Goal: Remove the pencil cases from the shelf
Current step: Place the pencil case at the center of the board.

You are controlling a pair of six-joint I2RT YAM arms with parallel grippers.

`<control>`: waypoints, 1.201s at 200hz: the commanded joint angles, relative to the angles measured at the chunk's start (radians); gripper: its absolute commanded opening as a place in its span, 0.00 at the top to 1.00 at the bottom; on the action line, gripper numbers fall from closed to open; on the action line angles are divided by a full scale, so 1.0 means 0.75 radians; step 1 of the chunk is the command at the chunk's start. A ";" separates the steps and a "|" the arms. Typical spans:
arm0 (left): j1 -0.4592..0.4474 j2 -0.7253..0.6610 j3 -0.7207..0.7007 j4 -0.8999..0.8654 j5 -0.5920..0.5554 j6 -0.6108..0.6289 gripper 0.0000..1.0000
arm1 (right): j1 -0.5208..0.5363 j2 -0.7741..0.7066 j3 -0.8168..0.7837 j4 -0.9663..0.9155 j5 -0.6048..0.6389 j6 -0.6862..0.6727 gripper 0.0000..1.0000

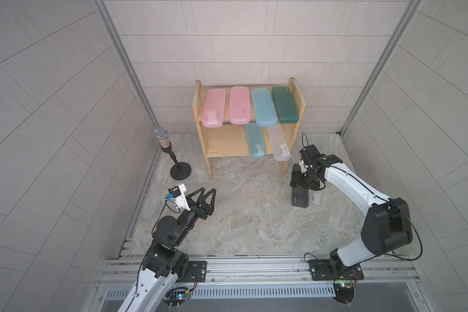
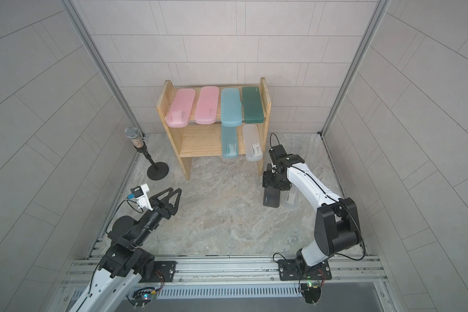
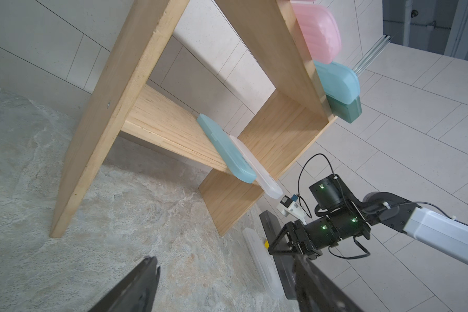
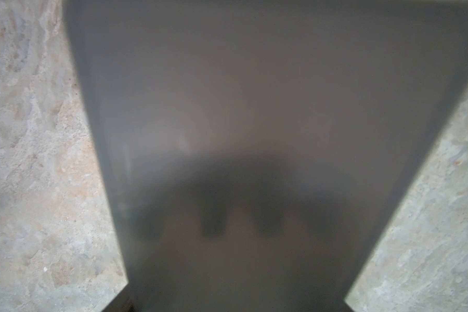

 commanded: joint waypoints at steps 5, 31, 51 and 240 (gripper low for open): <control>-0.004 -0.052 0.038 -0.017 -0.008 0.016 0.16 | -0.023 0.101 0.051 -0.051 0.023 -0.109 0.45; -0.004 -0.080 0.046 -0.061 -0.015 0.030 0.16 | -0.044 0.156 0.046 -0.017 -0.002 -0.124 0.44; -0.004 -0.081 0.046 -0.071 -0.016 0.036 0.16 | -0.046 0.192 0.047 -0.005 0.001 -0.144 0.43; -0.004 -0.088 0.018 -0.077 -0.039 0.053 0.10 | -0.060 0.235 -0.135 0.095 0.004 -0.186 0.15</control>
